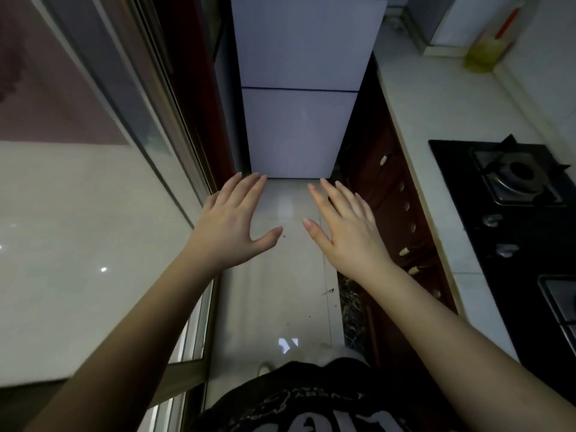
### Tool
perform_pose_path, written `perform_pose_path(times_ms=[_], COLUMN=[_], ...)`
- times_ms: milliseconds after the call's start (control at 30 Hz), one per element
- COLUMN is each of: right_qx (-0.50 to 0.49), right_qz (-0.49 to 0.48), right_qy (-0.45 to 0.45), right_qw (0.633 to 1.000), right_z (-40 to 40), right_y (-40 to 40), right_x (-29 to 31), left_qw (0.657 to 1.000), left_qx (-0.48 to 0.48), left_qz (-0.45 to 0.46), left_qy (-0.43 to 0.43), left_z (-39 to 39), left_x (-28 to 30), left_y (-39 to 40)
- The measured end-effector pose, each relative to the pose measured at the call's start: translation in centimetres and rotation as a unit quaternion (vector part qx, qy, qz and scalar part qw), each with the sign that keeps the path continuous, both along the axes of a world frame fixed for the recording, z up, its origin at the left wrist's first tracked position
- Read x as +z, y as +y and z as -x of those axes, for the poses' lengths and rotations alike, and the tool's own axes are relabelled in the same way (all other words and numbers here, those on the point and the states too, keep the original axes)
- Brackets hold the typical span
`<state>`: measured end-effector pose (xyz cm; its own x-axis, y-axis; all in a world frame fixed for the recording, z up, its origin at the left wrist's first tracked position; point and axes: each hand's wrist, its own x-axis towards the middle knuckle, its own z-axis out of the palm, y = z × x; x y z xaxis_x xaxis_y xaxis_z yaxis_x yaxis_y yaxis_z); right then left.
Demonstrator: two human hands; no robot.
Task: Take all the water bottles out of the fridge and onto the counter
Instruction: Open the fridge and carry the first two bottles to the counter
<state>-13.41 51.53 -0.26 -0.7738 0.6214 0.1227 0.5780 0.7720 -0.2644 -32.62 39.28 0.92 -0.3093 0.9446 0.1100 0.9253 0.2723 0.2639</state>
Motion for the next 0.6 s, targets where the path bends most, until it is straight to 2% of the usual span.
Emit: perform_pose_path(times_ms=[267,600], right_qx=[0.008,0.034], right_qz=[0.048,0.055], right_qy=[0.019,0.048], right_qw=[0.999,0.997], right_z=[5.4,10.9], right_y=[9.5,26.4], right_x=[-1.9,-1.0], left_qw=[0.999,0.999], left_qx=[0.009,0.002], left_qz=[0.045,0.039], left_qy=[-0.023,0.014], left_z=[5.1,10.9], left_x=[-2.1,-0.9], left_y=[8.7,24.0])
